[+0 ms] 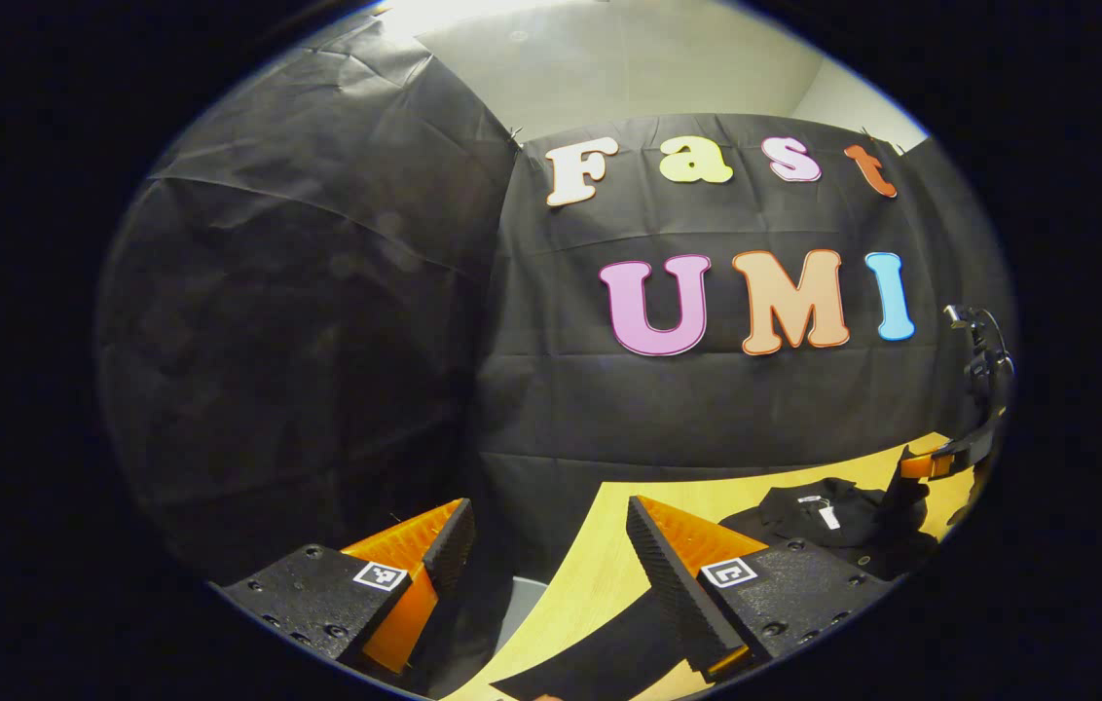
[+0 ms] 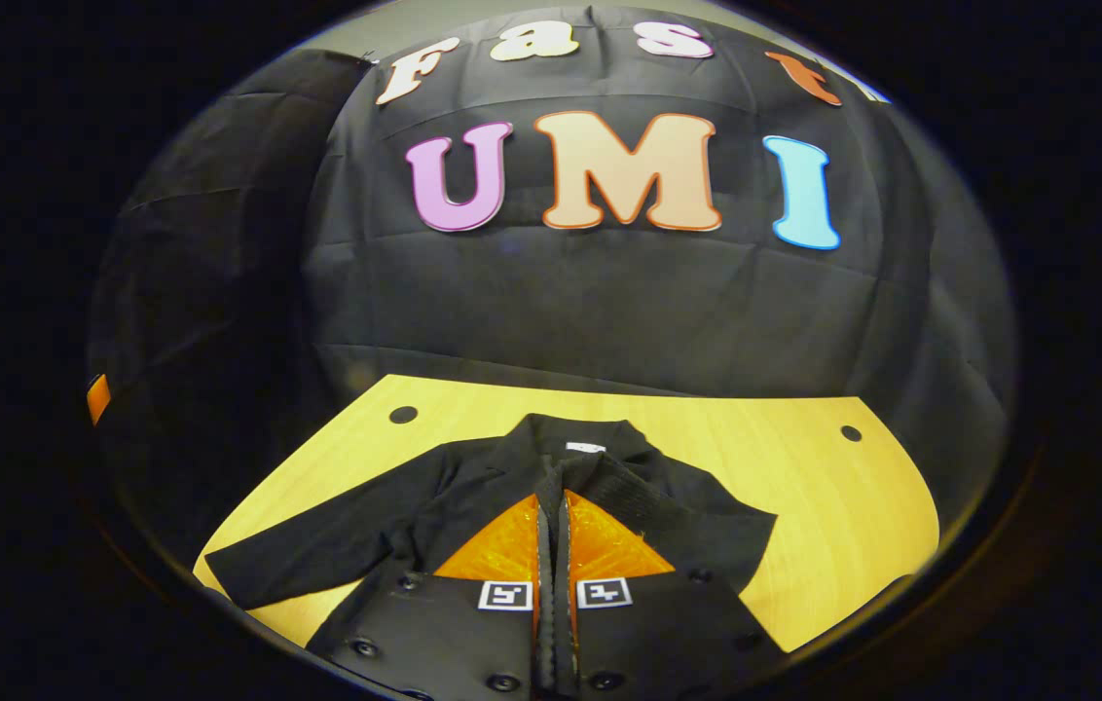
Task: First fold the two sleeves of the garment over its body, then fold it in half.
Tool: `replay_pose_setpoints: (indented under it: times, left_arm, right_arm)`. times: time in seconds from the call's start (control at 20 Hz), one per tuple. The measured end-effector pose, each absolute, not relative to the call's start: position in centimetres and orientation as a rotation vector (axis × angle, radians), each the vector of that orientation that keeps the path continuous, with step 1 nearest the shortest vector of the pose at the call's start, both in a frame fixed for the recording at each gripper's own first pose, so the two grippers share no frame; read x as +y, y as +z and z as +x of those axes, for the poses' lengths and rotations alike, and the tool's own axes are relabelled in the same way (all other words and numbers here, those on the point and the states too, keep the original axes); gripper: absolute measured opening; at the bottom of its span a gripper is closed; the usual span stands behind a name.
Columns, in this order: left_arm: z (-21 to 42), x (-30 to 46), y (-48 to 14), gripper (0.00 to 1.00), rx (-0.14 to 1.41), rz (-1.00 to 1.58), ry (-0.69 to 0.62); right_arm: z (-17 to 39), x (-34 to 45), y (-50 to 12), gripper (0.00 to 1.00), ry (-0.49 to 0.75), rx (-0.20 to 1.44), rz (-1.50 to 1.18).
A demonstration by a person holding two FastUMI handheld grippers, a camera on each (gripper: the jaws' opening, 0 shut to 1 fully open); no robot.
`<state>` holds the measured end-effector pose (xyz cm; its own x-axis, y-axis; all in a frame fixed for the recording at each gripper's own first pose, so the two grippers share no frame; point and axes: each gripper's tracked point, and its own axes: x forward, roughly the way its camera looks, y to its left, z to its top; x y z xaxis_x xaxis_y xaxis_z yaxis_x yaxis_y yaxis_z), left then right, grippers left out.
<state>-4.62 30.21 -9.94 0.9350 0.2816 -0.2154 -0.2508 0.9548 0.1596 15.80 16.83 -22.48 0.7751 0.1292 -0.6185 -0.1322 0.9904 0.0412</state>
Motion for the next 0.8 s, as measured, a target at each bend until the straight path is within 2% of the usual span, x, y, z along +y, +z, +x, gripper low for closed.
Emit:
replay_pose_setpoints:
  times: [0.05, 0.1, 0.2, 0.55, 0.75, 0.8]
  left_arm:
    - [-4.7, 30.6, -10.1, 0.96, 0.242, 0.128, 0.278]
    - [-4.7, 31.0, -10.1, 0.93, 0.244, 0.127, 0.284]
    - [-4.6, 31.2, -10.7, 0.96, 0.253, 0.123, 0.292]
    - [-4.9, 32.7, -13.3, 0.94, 0.318, 0.078, 0.315]
    - [-6.7, 33.6, -15.5, 0.96, 0.377, 0.104, 0.301]
    - [-6.8, 33.6, -16.4, 0.94, 0.396, 0.127, 0.291]
  right_arm:
    - [16.1, 17.8, -22.6, 0.02, 0.160, 0.675, -0.011]
    - [16.3, 18.7, -23.0, 0.02, 0.176, 0.680, -0.014]
    - [16.6, 20.6, -23.6, 0.02, 0.206, 0.701, -0.011]
    - [17.8, 25.9, -24.3, 0.02, 0.279, 0.714, 0.006]
    - [19.2, 26.8, -21.6, 0.98, 0.280, 0.602, 0.047]
    - [19.5, 26.4, -20.7, 0.98, 0.276, 0.569, 0.043]
